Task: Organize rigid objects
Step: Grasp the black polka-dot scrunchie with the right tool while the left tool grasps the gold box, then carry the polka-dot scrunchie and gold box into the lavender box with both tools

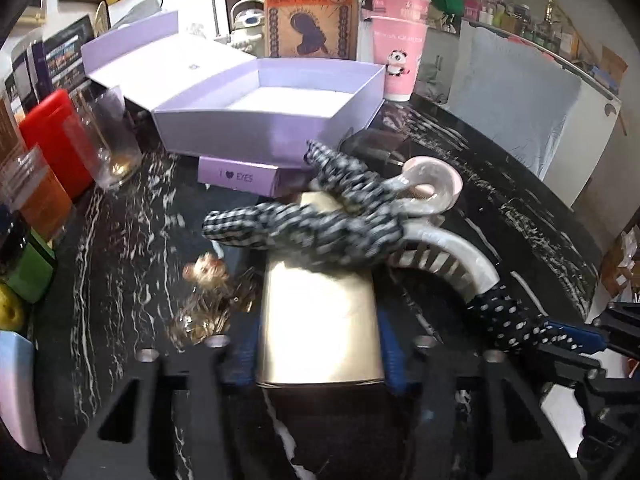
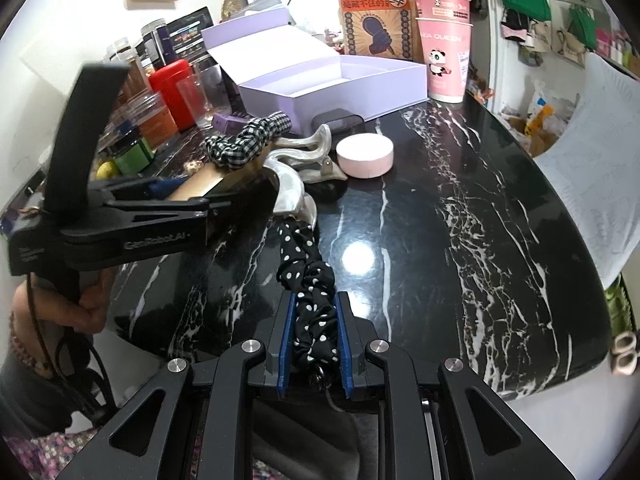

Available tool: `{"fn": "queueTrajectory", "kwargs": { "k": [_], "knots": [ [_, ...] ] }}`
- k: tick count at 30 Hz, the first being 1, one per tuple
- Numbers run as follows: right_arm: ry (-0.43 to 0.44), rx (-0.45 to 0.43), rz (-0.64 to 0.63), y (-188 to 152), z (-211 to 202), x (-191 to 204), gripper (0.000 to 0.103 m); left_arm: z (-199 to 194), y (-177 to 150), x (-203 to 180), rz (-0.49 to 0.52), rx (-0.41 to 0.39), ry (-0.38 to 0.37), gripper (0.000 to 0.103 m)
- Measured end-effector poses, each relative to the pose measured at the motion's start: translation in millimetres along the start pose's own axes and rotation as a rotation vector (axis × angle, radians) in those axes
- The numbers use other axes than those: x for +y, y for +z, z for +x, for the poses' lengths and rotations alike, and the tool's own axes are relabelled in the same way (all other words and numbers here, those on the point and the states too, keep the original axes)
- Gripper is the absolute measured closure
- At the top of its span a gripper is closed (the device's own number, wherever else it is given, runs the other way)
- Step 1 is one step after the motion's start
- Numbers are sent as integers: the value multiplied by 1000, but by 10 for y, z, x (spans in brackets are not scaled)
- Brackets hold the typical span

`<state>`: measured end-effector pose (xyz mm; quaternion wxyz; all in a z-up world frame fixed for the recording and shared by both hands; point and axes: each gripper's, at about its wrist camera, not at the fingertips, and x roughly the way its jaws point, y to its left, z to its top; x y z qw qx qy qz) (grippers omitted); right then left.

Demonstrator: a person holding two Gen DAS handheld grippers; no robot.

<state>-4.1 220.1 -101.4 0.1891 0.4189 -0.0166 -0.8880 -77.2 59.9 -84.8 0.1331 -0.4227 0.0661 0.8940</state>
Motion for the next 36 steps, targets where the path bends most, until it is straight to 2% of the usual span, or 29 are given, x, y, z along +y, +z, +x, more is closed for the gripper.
{"fn": "queueTrajectory", "kwargs": {
  "k": [9, 16, 23, 36],
  "knots": [
    [-1, -10, 2, 6, -50, -8, 84, -268, -70, 21, -1, -46, -18, 59],
    [3, -55, 1, 66, -190, 4, 84, -582, -102, 28, -1, -119, -20, 60],
    [12, -83, -8, 138, -268, 27, 84, -777, -64, 17, -2, -146, -28, 60],
    [21, -75, -2, 365, -209, 13, 84, -701, 133, 129, -8, -97, -61, 60]
  ]
}}
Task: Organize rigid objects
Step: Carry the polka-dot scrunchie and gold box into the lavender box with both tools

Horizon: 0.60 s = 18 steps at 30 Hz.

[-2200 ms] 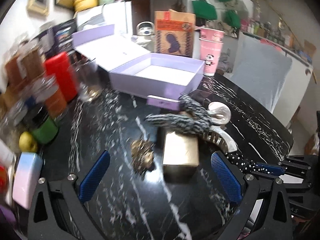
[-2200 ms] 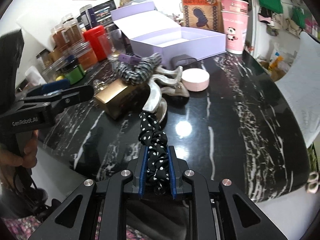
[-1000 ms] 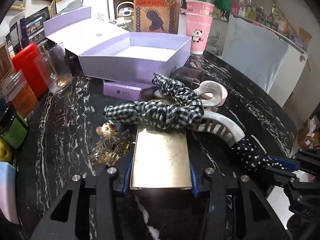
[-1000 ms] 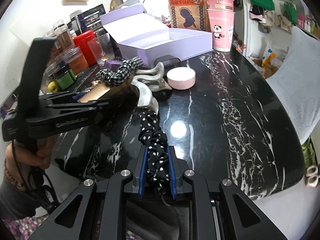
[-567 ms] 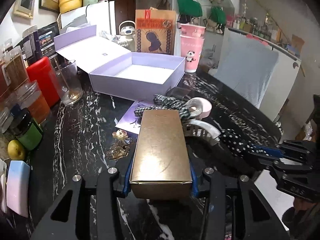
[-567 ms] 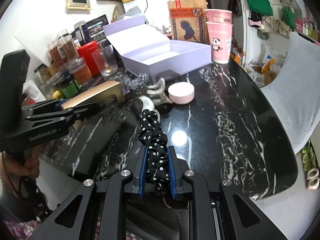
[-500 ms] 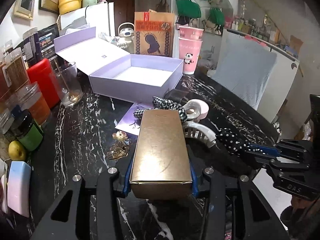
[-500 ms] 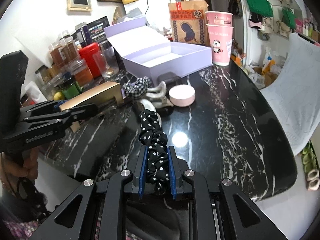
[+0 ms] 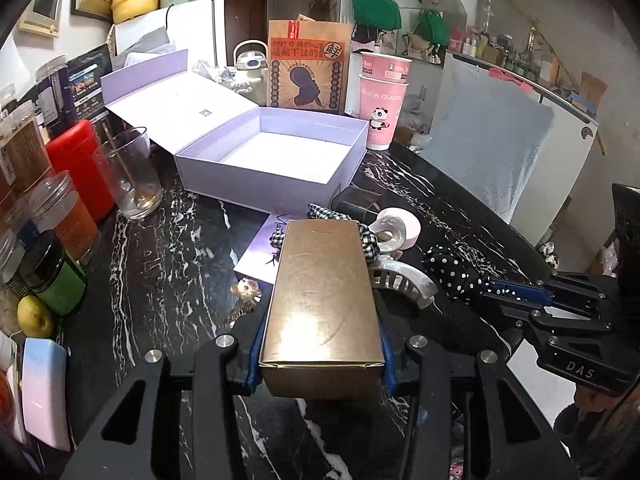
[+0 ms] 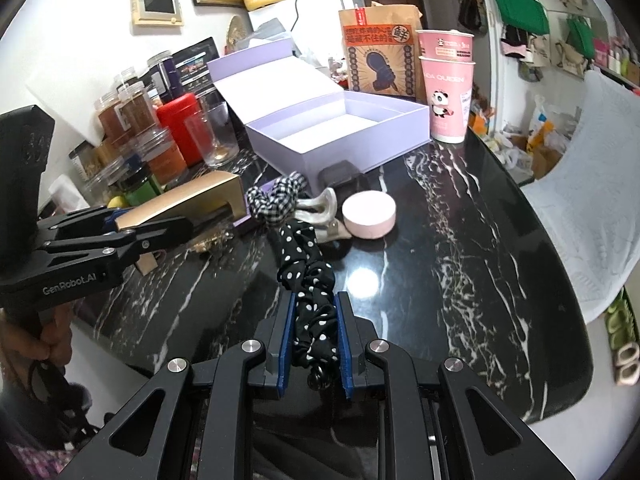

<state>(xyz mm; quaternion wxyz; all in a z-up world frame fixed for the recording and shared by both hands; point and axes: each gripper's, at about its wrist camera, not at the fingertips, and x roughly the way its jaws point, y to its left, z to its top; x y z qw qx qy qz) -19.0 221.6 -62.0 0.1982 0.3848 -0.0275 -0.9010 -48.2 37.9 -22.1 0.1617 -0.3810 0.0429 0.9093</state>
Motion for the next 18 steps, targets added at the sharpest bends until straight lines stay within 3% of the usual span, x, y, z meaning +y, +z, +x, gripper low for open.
{"fn": "queueTrajectory", "kwargs": {
  "k": [18],
  "knots": [
    [35, -25, -35, 712, 86, -25, 84, -3, 636, 169, -19, -19, -4, 60]
  ]
}}
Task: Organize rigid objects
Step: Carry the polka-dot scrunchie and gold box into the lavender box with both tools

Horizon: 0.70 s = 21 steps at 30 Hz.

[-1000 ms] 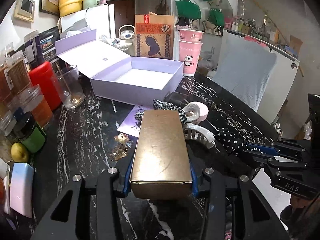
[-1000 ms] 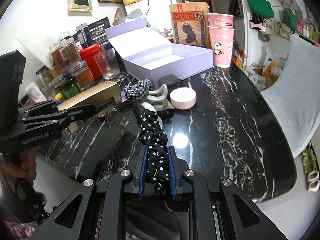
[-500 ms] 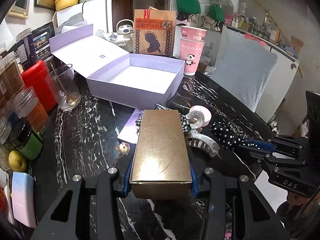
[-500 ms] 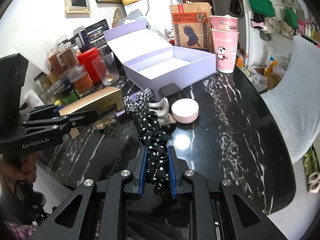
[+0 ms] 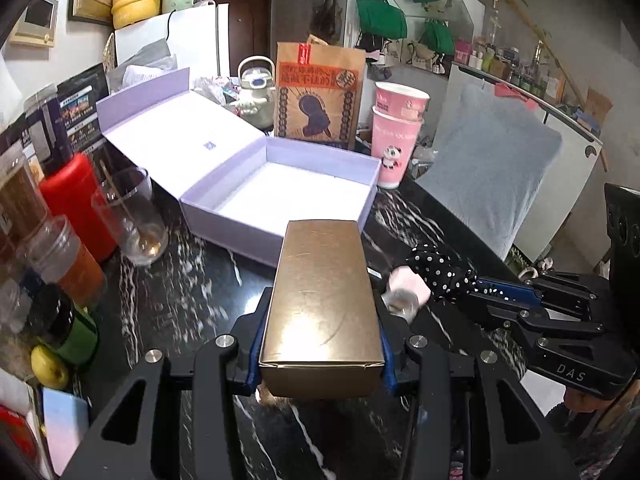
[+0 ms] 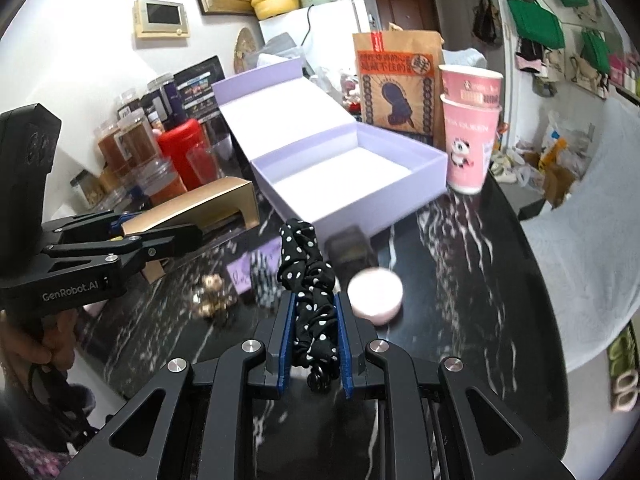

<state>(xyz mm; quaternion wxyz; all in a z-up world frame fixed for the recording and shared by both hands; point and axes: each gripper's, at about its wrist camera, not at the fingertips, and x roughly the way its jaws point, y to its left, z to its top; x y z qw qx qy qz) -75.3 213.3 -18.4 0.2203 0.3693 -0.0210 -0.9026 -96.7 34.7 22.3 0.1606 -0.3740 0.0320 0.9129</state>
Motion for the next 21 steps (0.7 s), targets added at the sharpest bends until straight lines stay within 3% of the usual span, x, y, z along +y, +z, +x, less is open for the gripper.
{"fn": "queueTrajectory", "kwargs": {
  "k": [21],
  "knots": [
    [-22, -1, -26, 812, 439, -103, 84, 387, 816, 360, 14, -6, -18, 60]
  ]
}}
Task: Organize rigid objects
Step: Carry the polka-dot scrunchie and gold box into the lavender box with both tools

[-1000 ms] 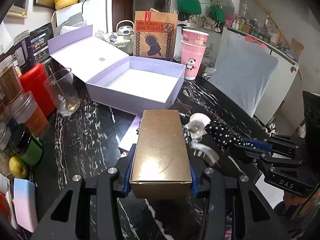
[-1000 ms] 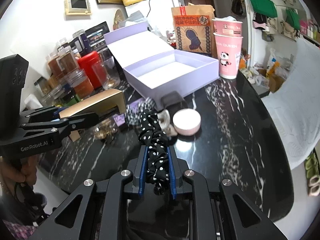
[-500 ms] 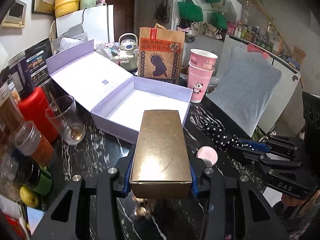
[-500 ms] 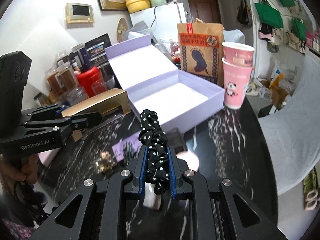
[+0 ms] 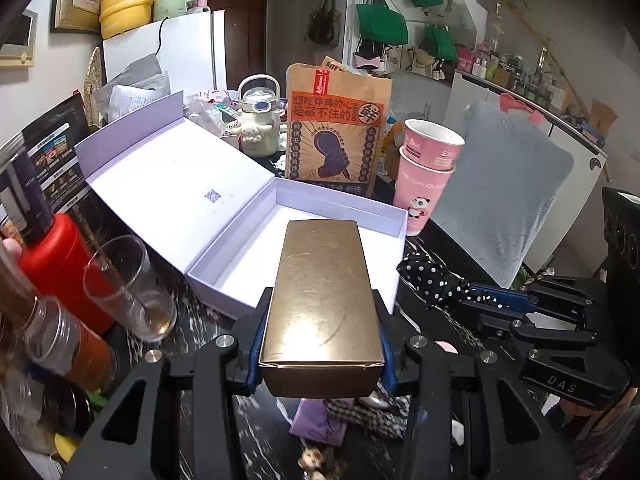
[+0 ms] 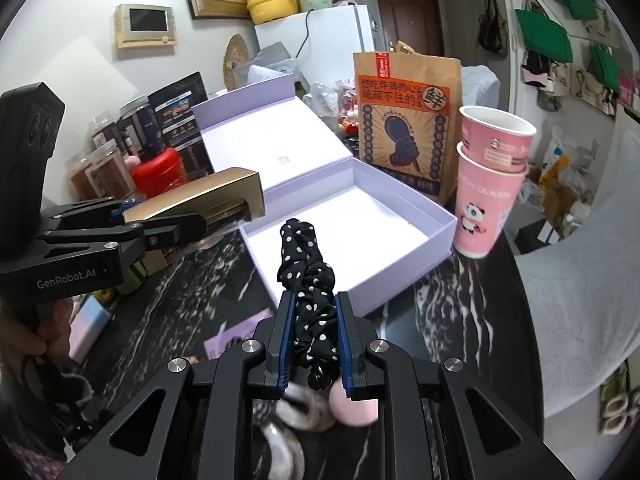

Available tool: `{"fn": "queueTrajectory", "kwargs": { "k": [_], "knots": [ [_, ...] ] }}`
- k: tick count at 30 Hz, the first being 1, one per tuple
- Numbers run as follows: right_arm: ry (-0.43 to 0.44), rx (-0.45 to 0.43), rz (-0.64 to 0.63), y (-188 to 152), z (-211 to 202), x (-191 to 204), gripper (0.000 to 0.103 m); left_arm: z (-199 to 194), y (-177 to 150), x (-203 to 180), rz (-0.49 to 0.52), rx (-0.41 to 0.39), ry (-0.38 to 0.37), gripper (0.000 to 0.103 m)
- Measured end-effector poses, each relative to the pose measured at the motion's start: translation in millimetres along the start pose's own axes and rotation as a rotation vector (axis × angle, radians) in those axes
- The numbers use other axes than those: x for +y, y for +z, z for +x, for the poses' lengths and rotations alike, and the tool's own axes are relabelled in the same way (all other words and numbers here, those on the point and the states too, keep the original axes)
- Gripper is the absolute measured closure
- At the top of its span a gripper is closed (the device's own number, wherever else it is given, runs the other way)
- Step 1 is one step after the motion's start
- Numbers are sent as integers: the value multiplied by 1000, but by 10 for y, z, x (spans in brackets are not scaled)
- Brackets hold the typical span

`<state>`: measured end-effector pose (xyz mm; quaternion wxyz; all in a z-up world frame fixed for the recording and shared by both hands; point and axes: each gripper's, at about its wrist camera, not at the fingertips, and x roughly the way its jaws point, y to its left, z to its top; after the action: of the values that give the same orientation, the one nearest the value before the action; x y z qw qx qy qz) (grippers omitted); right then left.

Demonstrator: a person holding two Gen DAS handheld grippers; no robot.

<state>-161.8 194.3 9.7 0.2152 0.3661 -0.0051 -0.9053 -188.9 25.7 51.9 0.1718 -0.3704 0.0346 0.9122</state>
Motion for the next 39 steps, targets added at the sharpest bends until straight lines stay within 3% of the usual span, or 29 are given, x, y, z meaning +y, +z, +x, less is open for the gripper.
{"fn": "queueTrajectory", "kwargs": {
  "k": [30, 39],
  "knots": [
    [-31, -4, -96, 941, 828, -209, 84, 896, 820, 428, 36, 12, 10, 60],
    [-54, 37, -93, 1056, 1169, -387, 84, 1330, 859, 436, 44, 80, 16, 60]
  ]
}}
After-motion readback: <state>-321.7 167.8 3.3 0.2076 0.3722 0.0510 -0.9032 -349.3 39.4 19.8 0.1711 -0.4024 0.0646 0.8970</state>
